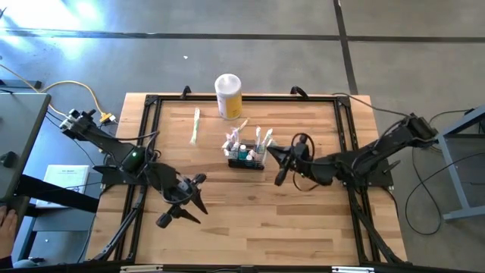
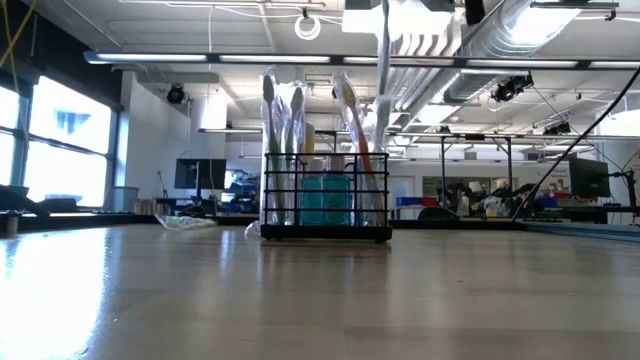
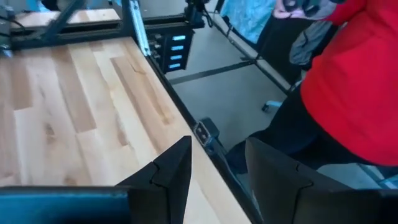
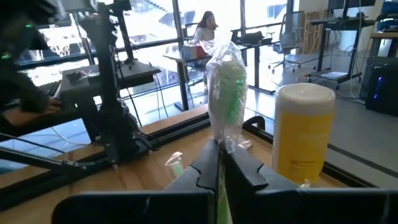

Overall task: Pick & Place toothbrushing station
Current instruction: Put the right green toothbrush into the right section wire organizer

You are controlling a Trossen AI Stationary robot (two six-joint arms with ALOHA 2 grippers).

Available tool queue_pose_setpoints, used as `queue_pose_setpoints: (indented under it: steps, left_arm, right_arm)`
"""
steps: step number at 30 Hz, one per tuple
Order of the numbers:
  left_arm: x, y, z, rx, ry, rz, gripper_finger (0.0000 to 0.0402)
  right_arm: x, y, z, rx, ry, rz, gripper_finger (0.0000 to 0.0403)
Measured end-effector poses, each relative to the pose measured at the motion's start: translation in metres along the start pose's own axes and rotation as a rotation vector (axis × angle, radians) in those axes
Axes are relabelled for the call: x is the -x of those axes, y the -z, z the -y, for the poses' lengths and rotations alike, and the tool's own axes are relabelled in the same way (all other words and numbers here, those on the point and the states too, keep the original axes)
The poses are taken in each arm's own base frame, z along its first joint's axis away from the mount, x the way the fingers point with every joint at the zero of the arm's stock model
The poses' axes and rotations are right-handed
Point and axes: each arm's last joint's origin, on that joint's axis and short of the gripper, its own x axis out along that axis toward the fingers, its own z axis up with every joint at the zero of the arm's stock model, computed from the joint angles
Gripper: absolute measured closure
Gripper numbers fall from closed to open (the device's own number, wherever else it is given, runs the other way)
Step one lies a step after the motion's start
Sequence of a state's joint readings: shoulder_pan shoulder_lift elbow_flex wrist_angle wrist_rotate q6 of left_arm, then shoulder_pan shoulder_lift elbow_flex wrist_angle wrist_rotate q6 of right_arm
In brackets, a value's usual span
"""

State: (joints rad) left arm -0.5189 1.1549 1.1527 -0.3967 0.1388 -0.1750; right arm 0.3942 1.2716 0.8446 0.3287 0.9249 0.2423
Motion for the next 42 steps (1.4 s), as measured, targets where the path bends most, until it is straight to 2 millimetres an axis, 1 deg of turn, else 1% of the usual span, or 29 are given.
queue_pose_setpoints:
  steps: [4, 8, 13, 17, 20, 26, 31, 37, 42]
  left_arm:
    - [-0.01, 0.012, 0.006, 0.017, 0.047, 0.016, 0.0254]
    - [-0.018, 0.023, 0.006, 0.039, 0.083, 0.036, 0.0254]
    - [-0.02, 0.028, 0.006, 0.062, 0.125, 0.058, 0.0254]
    - [-0.02, 0.029, 0.006, 0.074, 0.139, 0.048, 0.0254]
    - [-0.02, 0.03, 0.006, 0.088, 0.138, 0.046, 0.0254]
    - [-0.02, 0.03, 0.006, 0.092, 0.138, 0.045, 0.0254]
    - [-0.02, 0.03, 0.006, 0.092, 0.138, 0.045, 0.0254]
    - [-0.02, 0.03, 0.006, 0.092, 0.138, 0.045, 0.0254]
    - [-0.02, 0.029, 0.006, 0.089, 0.138, 0.046, 0.0254]
  right_arm:
    - [-0.014, 0.004, 0.014, -0.023, 0.006, -0.004, 0.0399]
    - [-0.028, 0.009, 0.022, -0.011, 0.019, -0.025, 0.0399]
    - [-0.047, 0.024, 0.027, -0.013, 0.019, -0.082, 0.0399]
    - [-0.055, 0.034, 0.028, 0.005, 0.03, -0.111, 0.0399]
    - [-0.057, 0.04, 0.026, 0.015, 0.035, -0.124, 0.0399]
    - [-0.06, 0.044, 0.028, 0.028, 0.048, -0.141, 0.0399]
    - [-0.06, 0.05, 0.033, 0.042, 0.075, -0.189, 0.0399]
    - [-0.056, 0.073, 0.046, -0.035, 0.109, -0.223, 0.0399]
    - [-0.049, 0.087, 0.049, -0.114, 0.027, -0.201, 0.0399]
